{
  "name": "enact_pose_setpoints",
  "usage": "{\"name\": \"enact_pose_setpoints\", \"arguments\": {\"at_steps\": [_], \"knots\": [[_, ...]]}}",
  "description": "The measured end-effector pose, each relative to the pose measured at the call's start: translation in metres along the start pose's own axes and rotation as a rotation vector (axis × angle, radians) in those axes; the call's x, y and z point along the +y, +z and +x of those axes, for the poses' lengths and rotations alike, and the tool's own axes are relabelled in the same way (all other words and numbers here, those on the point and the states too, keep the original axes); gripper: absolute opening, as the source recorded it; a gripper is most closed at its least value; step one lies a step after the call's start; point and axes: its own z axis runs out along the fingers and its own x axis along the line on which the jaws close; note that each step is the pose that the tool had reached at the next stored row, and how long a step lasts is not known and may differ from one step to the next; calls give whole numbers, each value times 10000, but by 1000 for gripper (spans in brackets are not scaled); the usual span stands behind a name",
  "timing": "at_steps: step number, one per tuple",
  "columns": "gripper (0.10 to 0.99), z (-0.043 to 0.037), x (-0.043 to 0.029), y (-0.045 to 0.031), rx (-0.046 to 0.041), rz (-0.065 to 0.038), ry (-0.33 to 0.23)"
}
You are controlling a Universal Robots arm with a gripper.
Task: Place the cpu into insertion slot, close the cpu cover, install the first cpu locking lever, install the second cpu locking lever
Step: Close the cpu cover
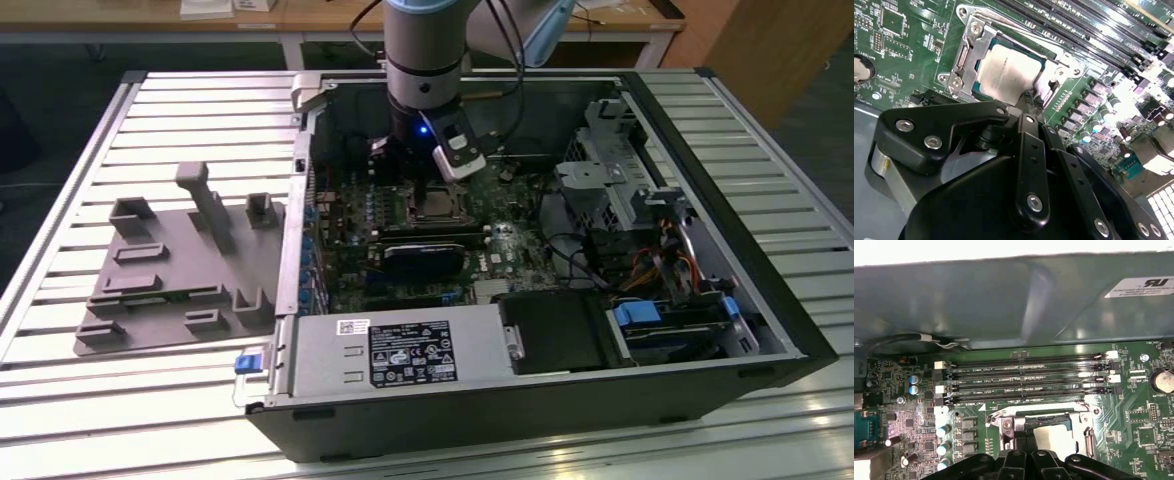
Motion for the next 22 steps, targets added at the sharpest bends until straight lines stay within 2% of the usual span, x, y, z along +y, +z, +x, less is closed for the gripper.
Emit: {"name": "enact_pose_setpoints", "arguments": {"at_steps": [7, 14, 22], "knots": [[102, 48, -8, 17, 1, 2, 0], [102, 55, -38, 76, 1, 3, 1], [102, 65, -50, 84, 1, 3, 0]]}}
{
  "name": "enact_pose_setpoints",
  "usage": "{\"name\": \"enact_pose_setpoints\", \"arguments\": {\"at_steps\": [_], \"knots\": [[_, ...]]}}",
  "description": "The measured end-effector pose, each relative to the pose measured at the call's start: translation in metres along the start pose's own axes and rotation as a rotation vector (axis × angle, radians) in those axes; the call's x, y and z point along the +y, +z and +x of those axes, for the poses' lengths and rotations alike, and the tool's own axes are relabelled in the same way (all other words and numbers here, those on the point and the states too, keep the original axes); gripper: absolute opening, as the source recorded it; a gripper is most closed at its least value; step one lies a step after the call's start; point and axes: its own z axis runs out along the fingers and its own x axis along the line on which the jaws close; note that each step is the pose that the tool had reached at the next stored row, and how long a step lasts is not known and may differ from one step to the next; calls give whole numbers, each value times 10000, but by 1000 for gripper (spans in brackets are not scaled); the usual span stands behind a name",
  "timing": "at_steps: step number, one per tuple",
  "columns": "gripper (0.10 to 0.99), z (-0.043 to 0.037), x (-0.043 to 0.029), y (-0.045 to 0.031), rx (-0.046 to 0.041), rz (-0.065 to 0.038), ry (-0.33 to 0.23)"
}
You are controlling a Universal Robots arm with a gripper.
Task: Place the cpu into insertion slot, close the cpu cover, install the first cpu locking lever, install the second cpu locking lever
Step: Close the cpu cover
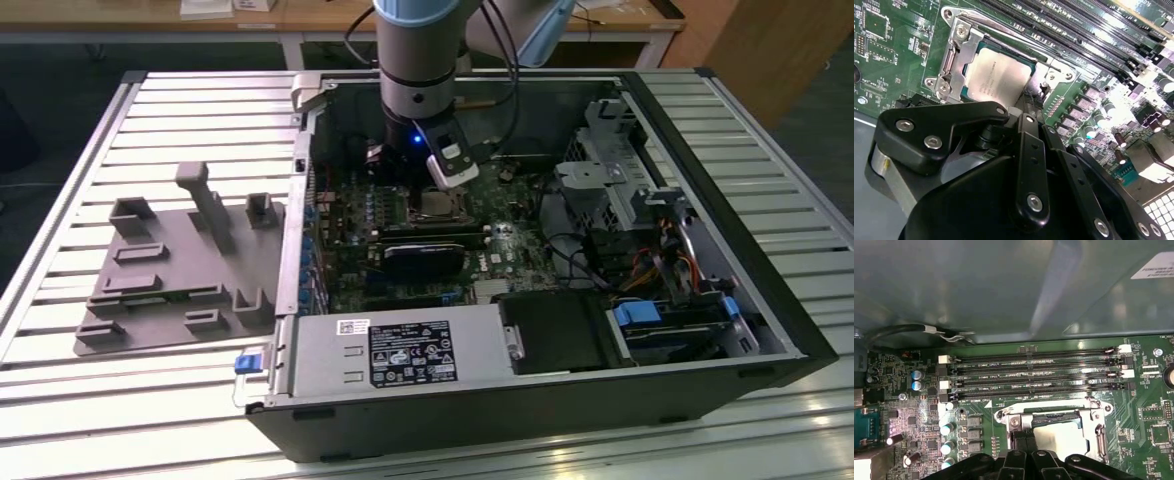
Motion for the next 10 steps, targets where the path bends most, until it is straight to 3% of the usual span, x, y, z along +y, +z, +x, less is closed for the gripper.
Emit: {"name": "enact_pose_setpoints", "arguments": {"at_steps": [10], "knots": [[102, -43, 5, -8, 0, 1, 2]]}}
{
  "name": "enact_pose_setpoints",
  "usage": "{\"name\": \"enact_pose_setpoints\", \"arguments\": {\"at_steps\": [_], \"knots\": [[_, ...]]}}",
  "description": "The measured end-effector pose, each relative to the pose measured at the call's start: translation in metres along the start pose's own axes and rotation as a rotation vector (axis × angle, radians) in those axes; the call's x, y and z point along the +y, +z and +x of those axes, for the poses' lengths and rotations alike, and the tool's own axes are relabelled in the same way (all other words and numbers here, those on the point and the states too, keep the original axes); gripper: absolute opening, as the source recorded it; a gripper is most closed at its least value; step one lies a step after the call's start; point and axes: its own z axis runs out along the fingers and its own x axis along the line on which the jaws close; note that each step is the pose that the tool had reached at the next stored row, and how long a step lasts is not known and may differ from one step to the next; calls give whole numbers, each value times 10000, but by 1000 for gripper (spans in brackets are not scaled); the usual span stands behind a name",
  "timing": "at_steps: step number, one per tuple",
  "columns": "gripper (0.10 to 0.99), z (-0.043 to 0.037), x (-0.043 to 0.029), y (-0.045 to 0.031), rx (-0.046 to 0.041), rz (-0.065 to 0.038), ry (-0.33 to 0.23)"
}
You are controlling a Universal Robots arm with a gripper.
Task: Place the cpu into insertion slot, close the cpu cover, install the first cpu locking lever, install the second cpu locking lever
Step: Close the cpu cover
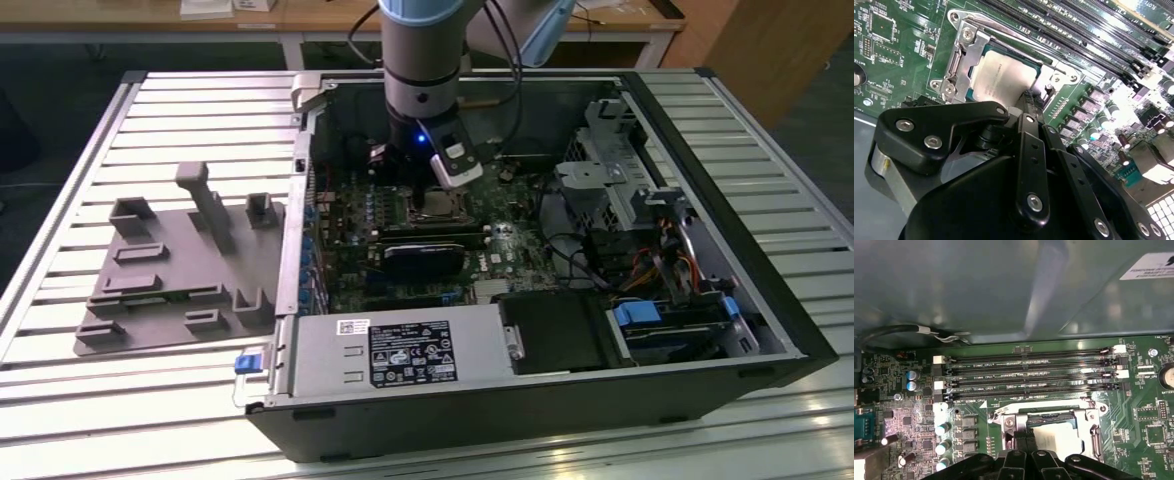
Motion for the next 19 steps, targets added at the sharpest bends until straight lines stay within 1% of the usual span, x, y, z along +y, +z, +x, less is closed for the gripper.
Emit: {"name": "enact_pose_setpoints", "arguments": {"at_steps": [2, 7, 8, 11, 12, 19], "knots": [[102, -1, 2, -18, -2, 11, -2], [102, 6, 2, -23, -10, 102, -5], [102, 9, 2, -21, -13, 135, -6], [102, 16, 0, -13, -28, 307, -14], [102, 21, -1, -8, -29, 333, -18], [102, 53, -6, 12, -29, 343, -26]]}}
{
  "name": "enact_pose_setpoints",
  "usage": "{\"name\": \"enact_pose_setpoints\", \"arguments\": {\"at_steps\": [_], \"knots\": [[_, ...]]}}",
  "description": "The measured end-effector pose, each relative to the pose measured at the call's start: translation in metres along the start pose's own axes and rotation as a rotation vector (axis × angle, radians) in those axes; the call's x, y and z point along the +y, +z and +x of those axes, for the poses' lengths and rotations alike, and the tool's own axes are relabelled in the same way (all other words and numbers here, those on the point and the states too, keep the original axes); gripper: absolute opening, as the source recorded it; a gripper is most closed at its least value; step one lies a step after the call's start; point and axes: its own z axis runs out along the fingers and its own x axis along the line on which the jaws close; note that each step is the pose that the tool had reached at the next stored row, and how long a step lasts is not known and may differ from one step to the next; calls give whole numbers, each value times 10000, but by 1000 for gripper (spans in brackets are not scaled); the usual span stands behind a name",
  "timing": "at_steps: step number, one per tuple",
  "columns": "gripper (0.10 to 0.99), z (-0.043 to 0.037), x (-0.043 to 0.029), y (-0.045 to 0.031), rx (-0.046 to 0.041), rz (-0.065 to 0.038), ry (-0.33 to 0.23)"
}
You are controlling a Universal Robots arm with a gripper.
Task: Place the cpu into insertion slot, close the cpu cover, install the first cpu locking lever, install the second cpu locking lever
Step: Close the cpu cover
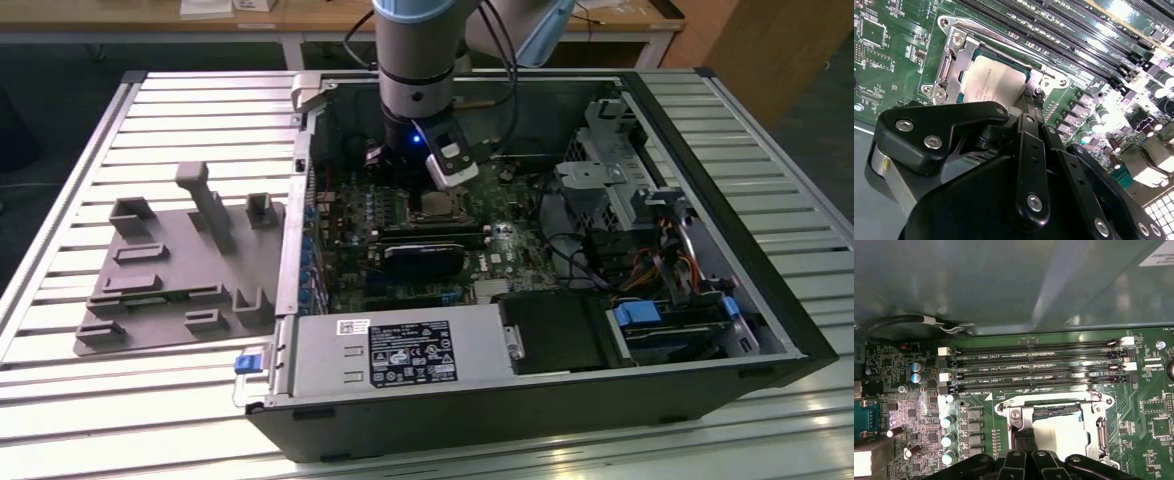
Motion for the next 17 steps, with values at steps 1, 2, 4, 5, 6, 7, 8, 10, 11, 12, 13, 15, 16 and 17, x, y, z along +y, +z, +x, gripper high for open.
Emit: {"name": "enact_pose_setpoints", "arguments": {"at_steps": [1, 2, 4, 5, 6, 7, 8, 10, 11, 12, 13, 15, 16, 17], "knots": [[102, 0, 0, 5, 0, 0, -1], [102, 1, -1, 11, 3, 4, -2], [102, 3, -3, 18, 5, 11, -1], [102, 3, -3, 19, 4, 13, -1], [102, 2, -3, 20, 2, 10, -1], [102, 2, -2, 22, 0, 7, -1], [102, 1, -2, 22, -1, 8, -1], [102, -4, -2, 22, -1, 14, 0], [102, -7, -1, 22, -1, 16, -1], [102, -10, -1, 22, -2, 16, -1], [102, -12, -1, 22, -1, 18, -1], [102, -19, 1, 19, -3, 15, -2], [102, -23, 2, 16, -4, 12, -1], [102, -27, 2, 14, -5, 11, -2]]}}
